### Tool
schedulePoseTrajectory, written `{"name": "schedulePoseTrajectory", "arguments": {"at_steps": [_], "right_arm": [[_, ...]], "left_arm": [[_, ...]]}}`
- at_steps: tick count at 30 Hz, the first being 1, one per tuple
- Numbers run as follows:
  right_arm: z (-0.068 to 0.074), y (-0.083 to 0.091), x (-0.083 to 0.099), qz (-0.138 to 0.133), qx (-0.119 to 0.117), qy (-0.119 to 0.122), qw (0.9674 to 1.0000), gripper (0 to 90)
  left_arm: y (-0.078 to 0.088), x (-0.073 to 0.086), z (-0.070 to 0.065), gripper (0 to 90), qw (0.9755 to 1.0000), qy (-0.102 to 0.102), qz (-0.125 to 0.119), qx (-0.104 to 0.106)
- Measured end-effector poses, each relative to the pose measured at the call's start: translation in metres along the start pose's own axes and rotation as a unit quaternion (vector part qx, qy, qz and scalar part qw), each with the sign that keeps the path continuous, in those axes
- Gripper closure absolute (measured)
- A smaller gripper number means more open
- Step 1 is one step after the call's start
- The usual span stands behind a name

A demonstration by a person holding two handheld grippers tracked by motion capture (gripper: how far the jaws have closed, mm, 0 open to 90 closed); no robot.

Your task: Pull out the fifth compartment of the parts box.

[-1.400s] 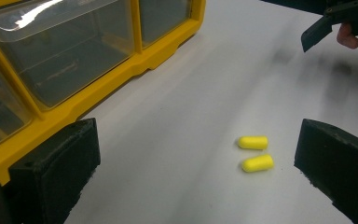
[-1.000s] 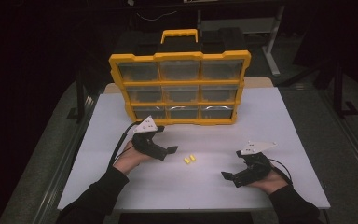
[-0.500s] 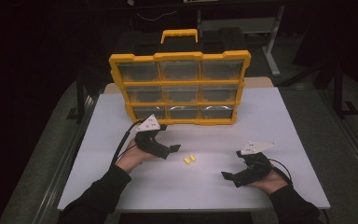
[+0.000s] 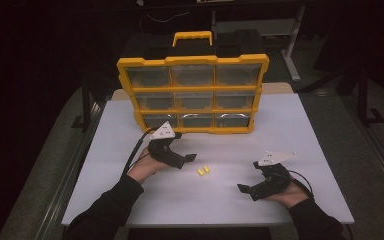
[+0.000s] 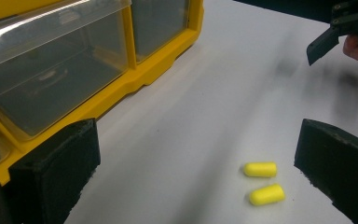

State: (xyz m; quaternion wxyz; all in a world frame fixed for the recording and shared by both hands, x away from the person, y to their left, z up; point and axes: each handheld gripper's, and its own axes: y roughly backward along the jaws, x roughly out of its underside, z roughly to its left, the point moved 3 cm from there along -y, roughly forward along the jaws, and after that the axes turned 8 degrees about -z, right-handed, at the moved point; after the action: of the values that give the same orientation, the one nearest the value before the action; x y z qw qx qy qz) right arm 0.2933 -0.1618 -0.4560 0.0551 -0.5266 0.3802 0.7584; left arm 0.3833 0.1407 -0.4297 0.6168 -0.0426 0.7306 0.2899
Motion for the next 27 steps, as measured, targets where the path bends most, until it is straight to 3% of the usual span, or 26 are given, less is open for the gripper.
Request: {"name": "schedulePoseTrajectory", "arguments": {"at_steps": [12,27], "right_arm": [[0.0,0.0,0.0,0.0,0.0,0.0,1.0,0.0],[0.0,0.0,0.0,0.001,0.0,-0.001,1.0,0.0]], "left_arm": [[-0.009,-0.003,0.0,0.0,1.0,0.0,-0.005,0.004],[-0.021,-0.011,0.004,0.0,0.9997,-0.016,-0.015,0.004]]}}
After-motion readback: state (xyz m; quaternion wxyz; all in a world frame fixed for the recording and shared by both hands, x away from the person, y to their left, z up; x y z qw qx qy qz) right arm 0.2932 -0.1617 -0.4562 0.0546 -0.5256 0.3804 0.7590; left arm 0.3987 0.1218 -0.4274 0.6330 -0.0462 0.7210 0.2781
